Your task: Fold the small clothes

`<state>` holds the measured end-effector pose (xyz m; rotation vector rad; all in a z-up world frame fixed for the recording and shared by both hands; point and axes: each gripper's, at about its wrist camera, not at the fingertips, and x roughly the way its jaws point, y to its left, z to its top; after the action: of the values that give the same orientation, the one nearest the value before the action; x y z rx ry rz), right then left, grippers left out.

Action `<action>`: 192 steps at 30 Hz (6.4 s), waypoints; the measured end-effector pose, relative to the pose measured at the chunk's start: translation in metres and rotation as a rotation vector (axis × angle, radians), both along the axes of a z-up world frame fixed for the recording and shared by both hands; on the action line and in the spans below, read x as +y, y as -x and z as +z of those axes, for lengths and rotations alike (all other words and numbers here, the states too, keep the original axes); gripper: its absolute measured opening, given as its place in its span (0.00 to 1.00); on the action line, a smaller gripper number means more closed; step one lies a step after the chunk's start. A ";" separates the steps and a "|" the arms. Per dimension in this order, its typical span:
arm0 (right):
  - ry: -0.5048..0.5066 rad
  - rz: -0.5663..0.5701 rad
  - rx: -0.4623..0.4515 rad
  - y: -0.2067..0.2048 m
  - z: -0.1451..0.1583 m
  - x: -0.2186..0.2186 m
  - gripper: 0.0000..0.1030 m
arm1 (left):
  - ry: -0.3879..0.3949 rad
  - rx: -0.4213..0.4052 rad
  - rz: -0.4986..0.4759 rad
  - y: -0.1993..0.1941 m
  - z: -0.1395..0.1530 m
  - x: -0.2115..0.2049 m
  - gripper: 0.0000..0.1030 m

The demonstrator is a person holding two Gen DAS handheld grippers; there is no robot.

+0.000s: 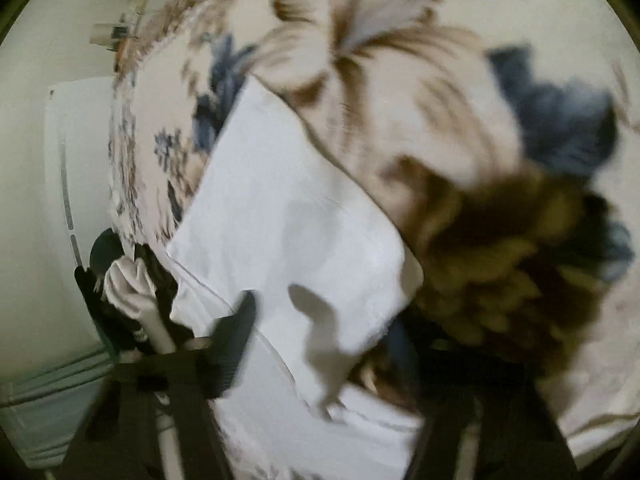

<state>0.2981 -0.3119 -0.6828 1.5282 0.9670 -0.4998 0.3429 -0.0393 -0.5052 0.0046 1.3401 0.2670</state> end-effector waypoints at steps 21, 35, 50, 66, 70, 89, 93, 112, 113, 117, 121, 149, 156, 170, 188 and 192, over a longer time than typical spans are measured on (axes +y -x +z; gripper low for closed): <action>1.111 1.506 0.124 -0.132 0.041 0.342 0.20 | -0.122 -0.031 0.090 0.029 -0.018 0.119 1.00; 0.680 1.154 0.166 -0.090 0.058 0.264 0.51 | 0.367 -0.067 0.429 0.001 -0.045 0.247 0.98; 0.391 0.781 0.249 -0.084 0.025 0.157 0.51 | 0.390 -0.253 0.422 -0.065 -0.059 0.227 0.05; 0.394 0.693 0.284 -0.037 0.047 0.098 0.51 | 0.166 -0.324 -0.369 -0.039 -0.001 0.007 0.07; 0.393 0.715 0.285 -0.016 0.061 0.084 0.51 | 0.158 -0.225 -0.453 -0.020 -0.019 -0.024 0.13; 0.398 1.181 0.122 -0.129 0.074 0.162 0.57 | -0.038 -0.132 -0.061 0.016 -0.039 0.122 0.84; 0.359 1.254 0.183 -0.114 0.087 0.148 0.56 | -0.049 -0.140 -0.038 0.026 -0.032 0.137 0.84; 0.254 1.286 0.180 0.100 0.123 -0.089 0.59 | -0.204 -0.036 0.214 0.217 0.032 0.029 0.84; 0.294 1.310 0.133 0.091 0.129 -0.086 0.59 | -0.211 -0.039 0.230 0.225 0.036 0.014 0.84; 0.494 1.464 0.101 0.059 0.126 -0.067 0.59 | -0.192 -0.051 0.264 0.239 0.040 -0.031 0.84; 0.509 1.509 0.154 0.057 0.128 -0.093 0.59 | -0.157 -0.049 0.266 0.247 0.025 -0.054 0.84; 0.153 1.473 -0.008 -0.019 0.208 -0.343 0.59 | 0.075 0.005 0.002 0.278 -0.061 -0.264 0.01; 0.093 1.370 -0.036 -0.119 0.162 -0.287 0.59 | 0.034 -0.043 0.058 0.289 -0.024 -0.240 0.00; 0.151 1.270 -0.024 -0.186 0.156 -0.286 0.06 | 0.034 -0.102 0.167 0.296 0.034 -0.187 0.00; 0.515 1.493 0.009 -0.205 0.268 0.068 0.04 | 0.167 -0.182 0.346 0.312 0.049 0.017 0.00; 0.602 1.546 0.010 -0.210 0.262 0.164 0.04 | 0.197 -0.202 0.428 0.315 0.039 0.068 0.00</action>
<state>0.5083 -0.1476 -0.4213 -0.0026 1.4964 0.3250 0.0277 0.0287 -0.4658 -0.4679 1.1506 0.4811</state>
